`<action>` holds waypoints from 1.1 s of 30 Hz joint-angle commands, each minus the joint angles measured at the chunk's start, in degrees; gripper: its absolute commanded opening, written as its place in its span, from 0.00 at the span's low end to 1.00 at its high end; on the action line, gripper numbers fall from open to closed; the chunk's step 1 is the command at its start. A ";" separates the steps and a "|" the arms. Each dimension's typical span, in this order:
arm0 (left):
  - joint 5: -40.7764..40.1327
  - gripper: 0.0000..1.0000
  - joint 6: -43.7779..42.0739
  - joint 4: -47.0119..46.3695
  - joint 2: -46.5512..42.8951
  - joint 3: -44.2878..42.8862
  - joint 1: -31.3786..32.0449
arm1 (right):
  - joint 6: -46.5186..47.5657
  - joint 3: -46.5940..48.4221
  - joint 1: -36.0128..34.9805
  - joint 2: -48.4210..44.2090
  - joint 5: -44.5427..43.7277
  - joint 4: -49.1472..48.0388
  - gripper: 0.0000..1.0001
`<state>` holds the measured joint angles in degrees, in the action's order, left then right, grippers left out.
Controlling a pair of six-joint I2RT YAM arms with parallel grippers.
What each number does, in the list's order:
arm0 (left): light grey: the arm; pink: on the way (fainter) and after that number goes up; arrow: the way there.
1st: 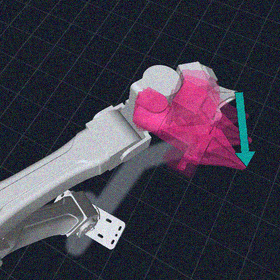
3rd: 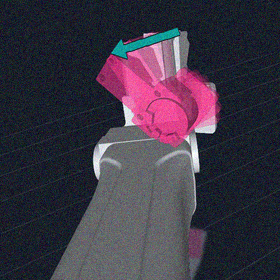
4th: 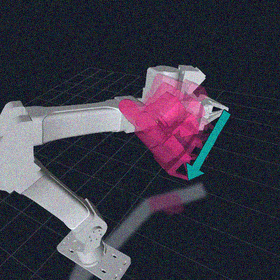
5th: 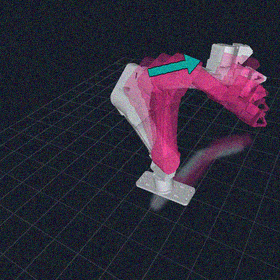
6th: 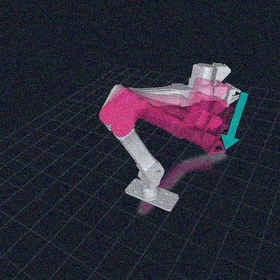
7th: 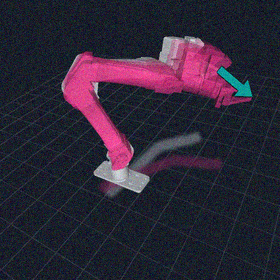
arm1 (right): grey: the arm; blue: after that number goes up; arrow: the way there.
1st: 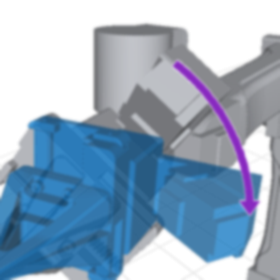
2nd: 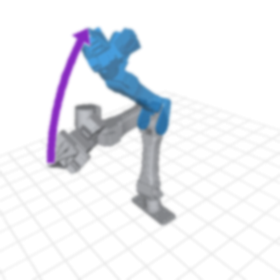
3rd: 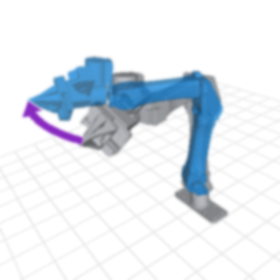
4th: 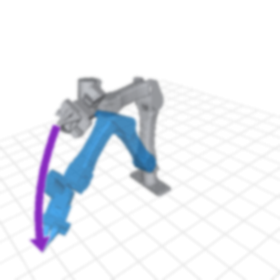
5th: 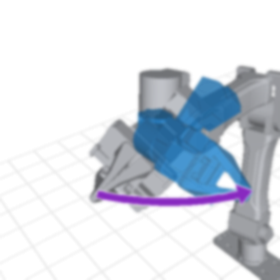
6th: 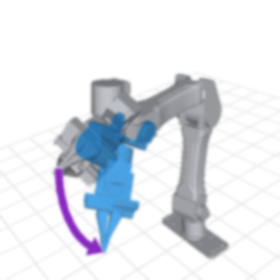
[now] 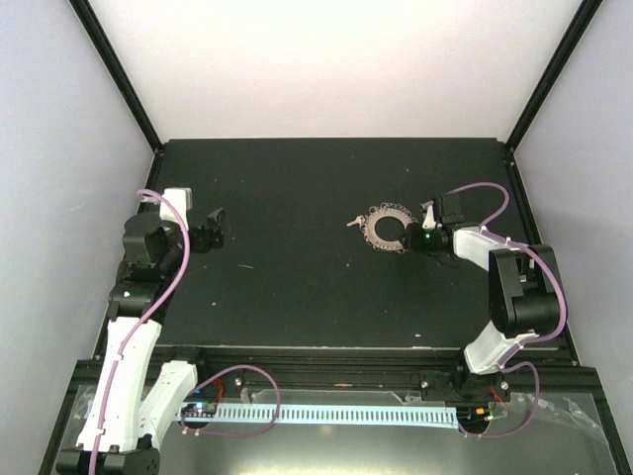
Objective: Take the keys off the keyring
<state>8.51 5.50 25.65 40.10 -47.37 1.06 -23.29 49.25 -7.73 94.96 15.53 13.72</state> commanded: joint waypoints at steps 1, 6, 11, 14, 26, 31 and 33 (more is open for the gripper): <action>0.17 0.99 -0.49 -1.11 -0.98 0.01 0.10 | 0.43 1.35 -0.32 1.67 -1.45 1.61 0.51; 0.27 0.99 -0.45 -1.20 -1.16 0.13 0.15 | 1.03 2.70 -0.27 2.65 -1.48 3.06 0.49; 0.16 0.99 -0.49 -1.15 -0.91 0.41 0.13 | 1.44 3.31 -0.27 3.09 -1.39 3.76 0.45; 0.27 0.99 -0.49 -1.05 -0.65 0.41 0.15 | 2.00 4.11 -0.36 3.73 -1.36 4.53 0.42; 0.43 0.99 -0.31 -1.07 -0.41 0.65 0.12 | 3.60 7.44 -1.34 6.08 -2.47 8.30 0.38; 0.53 0.99 -0.22 -0.99 -0.19 0.63 0.17 | 3.50 9.18 -1.41 7.15 -2.90 9.87 0.31; 0.67 0.99 -0.22 -1.00 -0.26 0.64 0.16 | 3.43 9.28 -1.60 7.32 -3.39 10.05 0.26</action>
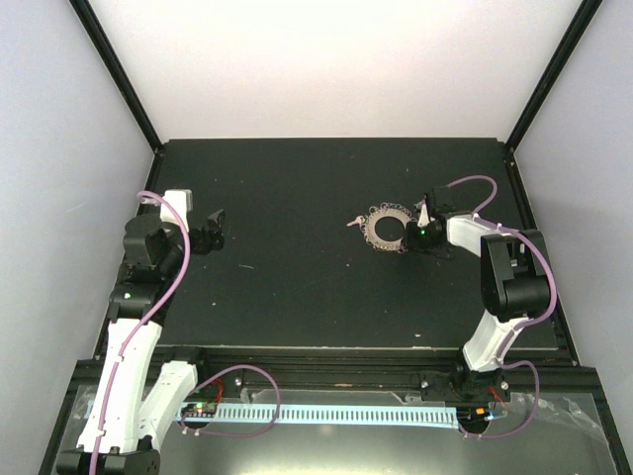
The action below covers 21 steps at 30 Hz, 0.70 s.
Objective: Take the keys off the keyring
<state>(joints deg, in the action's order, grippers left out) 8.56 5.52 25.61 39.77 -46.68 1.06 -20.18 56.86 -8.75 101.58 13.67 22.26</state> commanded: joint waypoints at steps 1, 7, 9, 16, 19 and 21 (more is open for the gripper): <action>0.60 0.99 -0.25 -0.99 0.05 -0.05 0.09 | 0.28 1.74 -0.60 0.72 -1.73 1.55 0.23; 0.58 0.99 -0.25 -0.95 -0.07 0.02 0.12 | -0.51 -0.15 -0.65 -0.62 -2.56 -1.01 0.01; 0.58 0.99 -0.25 -0.93 -0.13 0.05 0.17 | -0.52 -1.48 -0.66 -1.85 -0.89 -2.97 0.01; 0.60 0.99 -0.25 -1.08 -0.13 0.01 0.17 | -1.14 -7.37 -0.65 -12.53 5.29 -10.31 0.01; 0.84 0.99 -0.25 -1.08 -0.16 0.01 0.16 | -0.46 -8.61 -0.65 -18.10 7.63 -11.49 0.01; 2.81 0.99 -0.43 -1.53 -0.34 0.10 0.16 | 0.26 -8.97 -0.65 -21.73 10.61 -11.81 0.01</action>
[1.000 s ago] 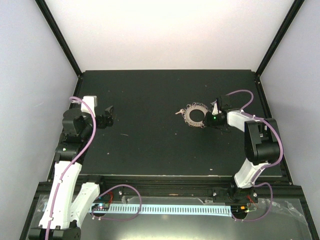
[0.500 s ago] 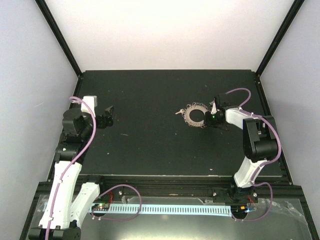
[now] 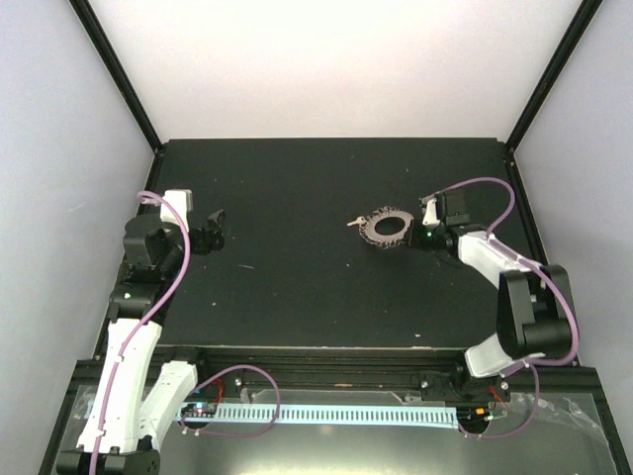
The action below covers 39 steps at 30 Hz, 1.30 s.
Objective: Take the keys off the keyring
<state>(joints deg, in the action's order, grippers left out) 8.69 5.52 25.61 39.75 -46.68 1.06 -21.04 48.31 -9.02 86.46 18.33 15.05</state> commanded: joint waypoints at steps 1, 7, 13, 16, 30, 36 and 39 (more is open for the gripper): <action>4.16 0.99 -0.61 -1.95 -0.49 0.20 0.13 | 1.32 -0.64 -0.36 -8.37 7.64 -4.73 0.01; 19.47 0.99 -1.26 -5.94 -0.90 1.43 1.27 | 2.57 -1.69 -0.56 -19.76 21.08 -6.81 0.01; 31.93 0.93 0.32 -11.12 -0.52 2.12 8.17 | 0.71 -0.06 -1.10 -28.80 29.17 -7.07 0.01; 34.28 0.86 4.18 -15.12 0.27 2.27 14.88 | -1.85 0.82 -1.87 -32.44 33.05 -9.31 0.01; 1.02 0.86 -0.77 -19.13 14.02 -4.61 47.22 | -9.59 11.73 -11.19 -33.66 26.97 -11.18 0.01; 0.37 0.88 -3.66 -22.15 17.88 -5.86 48.98 | -11.00 13.24 -15.08 -31.69 26.73 -13.72 0.01; -3.03 0.84 -4.34 -22.93 17.15 -4.97 48.95 | -11.10 13.77 -16.03 -30.98 26.67 -13.88 0.01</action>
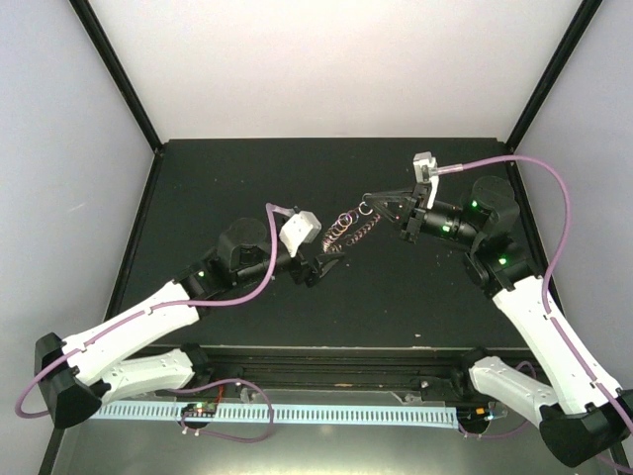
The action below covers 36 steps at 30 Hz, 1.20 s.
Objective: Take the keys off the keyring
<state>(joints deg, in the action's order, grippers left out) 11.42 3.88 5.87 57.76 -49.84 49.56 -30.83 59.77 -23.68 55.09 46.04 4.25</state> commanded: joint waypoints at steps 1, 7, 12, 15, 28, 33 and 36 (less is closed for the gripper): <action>-6.33 0.79 -2.81 -3.71 -1.26 -1.30 0.45 | -1.38 2.36 -1.59 0.49 -1.04 -3.23 0.01; -0.28 0.34 -2.47 -8.05 -4.05 1.97 0.45 | -1.84 2.46 -1.83 0.89 -1.15 -4.00 0.01; 0.72 0.16 -1.53 -8.90 -4.04 2.57 0.45 | -1.93 2.38 -1.95 0.73 -1.57 -4.10 0.01; 0.06 0.03 -1.02 -8.45 -3.83 2.24 0.45 | -1.03 2.50 -1.98 0.74 -3.16 -2.69 0.01; -3.05 0.02 12.62 -8.56 -3.93 0.85 0.45 | 1.88 -4.87 -1.96 -3.40 -11.52 -1.34 0.71; -10.23 0.01 16.75 -4.10 -3.75 -1.64 0.28 | 1.79 -11.86 -1.98 -9.50 -15.47 -5.64 0.85; -11.83 0.01 17.51 -1.98 -3.39 -4.02 0.19 | 0.20 -17.97 -1.96 -12.46 -15.19 -12.73 0.88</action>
<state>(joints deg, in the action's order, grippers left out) 4.34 17.69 3.70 54.28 -48.05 49.63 -29.45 47.03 -25.41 45.82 33.04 -0.16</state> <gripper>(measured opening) 0.046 0.876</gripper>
